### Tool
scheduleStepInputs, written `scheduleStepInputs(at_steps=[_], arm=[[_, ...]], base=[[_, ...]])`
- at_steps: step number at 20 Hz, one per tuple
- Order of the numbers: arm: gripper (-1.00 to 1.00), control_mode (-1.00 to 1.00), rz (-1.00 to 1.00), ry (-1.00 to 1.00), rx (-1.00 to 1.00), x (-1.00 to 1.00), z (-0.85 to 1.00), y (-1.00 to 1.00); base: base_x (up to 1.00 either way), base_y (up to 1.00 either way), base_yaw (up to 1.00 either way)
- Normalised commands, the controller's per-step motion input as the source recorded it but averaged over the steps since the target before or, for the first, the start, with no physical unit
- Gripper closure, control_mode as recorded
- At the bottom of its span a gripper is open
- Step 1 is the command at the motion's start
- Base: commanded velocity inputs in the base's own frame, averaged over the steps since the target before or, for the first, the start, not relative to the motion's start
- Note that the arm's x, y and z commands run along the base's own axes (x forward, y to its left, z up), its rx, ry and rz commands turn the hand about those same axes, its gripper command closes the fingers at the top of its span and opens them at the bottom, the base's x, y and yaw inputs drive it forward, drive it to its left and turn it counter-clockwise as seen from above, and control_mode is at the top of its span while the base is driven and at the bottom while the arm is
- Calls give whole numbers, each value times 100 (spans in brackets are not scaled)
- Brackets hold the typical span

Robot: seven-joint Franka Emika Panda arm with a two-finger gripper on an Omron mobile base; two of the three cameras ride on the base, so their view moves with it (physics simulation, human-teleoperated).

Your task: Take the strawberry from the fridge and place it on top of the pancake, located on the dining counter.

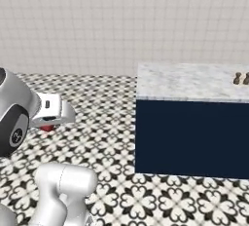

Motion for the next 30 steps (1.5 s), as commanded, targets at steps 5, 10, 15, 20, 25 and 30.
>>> scheduleStepInputs(at_steps=[5, 10, 15, 20, 25, 30], arm=[[100, 100, 0, 0, 0, 0, 0, 0], [100, 100, 0, 0, 0, 0, 0, 0], [100, 100, 0, 0, 0, 0, 0, 0], [100, 100, 0, 0, 0, 0, 0, 0], [100, 100, 0, 0, 0, 0, 0, 0], [100, 100, 0, 0, 0, 0, 0, 0]], base=[[90, 71, 0], [79, 99, -2], [100, 98, -5], [100, 90, -17], [100, 72, -48], [100, 69, -62]])
